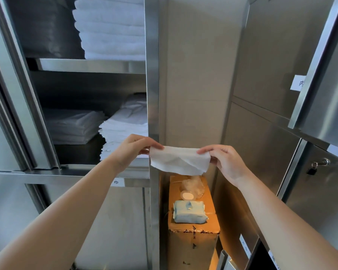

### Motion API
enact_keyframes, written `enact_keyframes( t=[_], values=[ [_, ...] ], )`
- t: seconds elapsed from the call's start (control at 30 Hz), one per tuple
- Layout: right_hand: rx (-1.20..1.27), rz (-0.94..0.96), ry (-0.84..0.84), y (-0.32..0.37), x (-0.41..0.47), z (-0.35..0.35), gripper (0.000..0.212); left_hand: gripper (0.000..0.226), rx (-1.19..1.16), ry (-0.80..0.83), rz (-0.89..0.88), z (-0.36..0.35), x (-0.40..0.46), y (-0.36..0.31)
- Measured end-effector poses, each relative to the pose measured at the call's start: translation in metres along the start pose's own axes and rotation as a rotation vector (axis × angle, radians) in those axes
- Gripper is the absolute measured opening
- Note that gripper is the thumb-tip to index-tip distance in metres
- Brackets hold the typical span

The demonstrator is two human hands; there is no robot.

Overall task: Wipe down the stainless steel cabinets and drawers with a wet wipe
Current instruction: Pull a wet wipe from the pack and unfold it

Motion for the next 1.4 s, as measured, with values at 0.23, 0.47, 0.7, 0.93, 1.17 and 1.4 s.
enact_keyframes(
  t=[0.23, 0.47, 0.7, 0.93, 1.17, 1.4],
  values=[
    [-0.145, 0.141, -0.094, 0.012, 0.003, -0.018, 0.025, 0.018, 0.179, -0.109, 0.003, -0.003, 0.004, 0.003],
    [-0.273, 0.187, 0.081, 0.028, 0.017, -0.059, 0.012, 0.023, 0.361, 0.038, 0.023, -0.018, 0.005, -0.007],
    [-0.276, 0.178, 0.127, 0.033, 0.030, -0.076, 0.017, 0.021, 0.463, 0.008, 0.066, -0.024, 0.008, -0.006],
    [-0.209, -0.007, 0.189, 0.002, 0.038, -0.079, 0.028, 0.016, 0.394, -0.108, 0.148, 0.002, -0.006, 0.001],
    [0.243, -0.077, 0.187, -0.035, 0.043, -0.125, 0.038, 0.015, 0.372, -0.249, 0.283, 0.030, -0.044, 0.019],
    [0.615, -0.358, 0.306, -0.065, 0.027, -0.210, 0.046, 0.014, 0.255, -0.451, 0.320, 0.068, -0.082, 0.043]
  ],
)
Point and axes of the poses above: each hand's wrist, its own x-axis towards the middle knuckle, its own z-axis out of the back of the hand, y = z × x, the point moved 3 cm from there along x, towards the middle knuckle, and after that the axes turned 15 degrees about x, right-handed, at the moved point
